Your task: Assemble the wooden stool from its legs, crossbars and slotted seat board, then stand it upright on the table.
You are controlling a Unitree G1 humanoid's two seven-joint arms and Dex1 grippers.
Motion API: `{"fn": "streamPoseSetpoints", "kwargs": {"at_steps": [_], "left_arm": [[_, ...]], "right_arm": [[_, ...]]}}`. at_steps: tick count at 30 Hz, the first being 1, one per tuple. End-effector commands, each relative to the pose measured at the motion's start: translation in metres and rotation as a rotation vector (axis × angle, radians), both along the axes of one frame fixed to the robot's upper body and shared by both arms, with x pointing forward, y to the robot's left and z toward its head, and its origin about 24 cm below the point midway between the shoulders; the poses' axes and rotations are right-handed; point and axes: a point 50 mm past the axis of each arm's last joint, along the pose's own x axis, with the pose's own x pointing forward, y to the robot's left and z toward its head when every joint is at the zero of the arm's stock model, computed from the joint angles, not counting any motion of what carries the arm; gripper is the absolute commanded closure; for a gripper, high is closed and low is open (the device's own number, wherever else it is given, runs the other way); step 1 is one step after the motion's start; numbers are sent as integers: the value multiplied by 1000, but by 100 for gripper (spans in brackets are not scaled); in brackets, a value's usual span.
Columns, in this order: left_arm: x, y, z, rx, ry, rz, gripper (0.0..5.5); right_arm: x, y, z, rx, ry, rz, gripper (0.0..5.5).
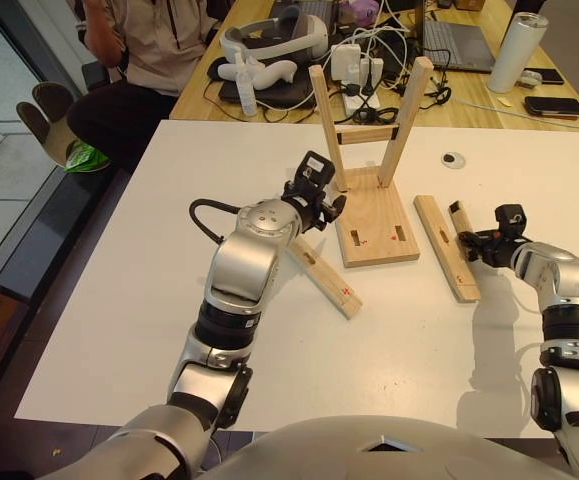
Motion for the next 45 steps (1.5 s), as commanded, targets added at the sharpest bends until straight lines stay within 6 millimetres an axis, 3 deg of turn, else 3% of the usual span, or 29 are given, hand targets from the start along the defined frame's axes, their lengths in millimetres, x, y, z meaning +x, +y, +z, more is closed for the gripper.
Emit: {"fn": "streamPoseSetpoints", "kwargs": {"at_steps": [1, 4, 13, 18, 21, 27, 32, 36, 40, 45], "left_arm": [[4, -1, 3, -1, 1, 9, 234], [4, -1, 3, -2, 1, 11, 234], [6, 1, 4, 10, -4, 13, 234], [8, 2, 7, -9, -1, 15, 234], [10, 4, 10, -52, 11, 31, 234], [17, 15, 25, -259, 31, 77, 234], [18, 17, 38, -366, 23, 61, 234], [17, 17, 45, -420, 25, 57, 234], [17, 17, 53, -464, 18, 36, 234], [8, 10, 71, -600, -20, -109, 234]], "right_arm": [[-3, 10, -14, 24, 78, 17, 339], [-3, 11, -17, 11, 93, 19, 339], [0, 16, -12, -45, 30, 52, 502], [6, 15, -1, -117, -62, 24, 512], [14, 12, 17, -142, -162, -7, 512], [24, 18, 83, 1, -393, 34, 512], [20, 37, 119, 107, -501, 121, 512], [8, 68, 150, 194, -608, 294, 512], [-3, 93, 162, 266, -650, 432, 512], [-12, 112, 157, 401, -613, 528, 512]]}}
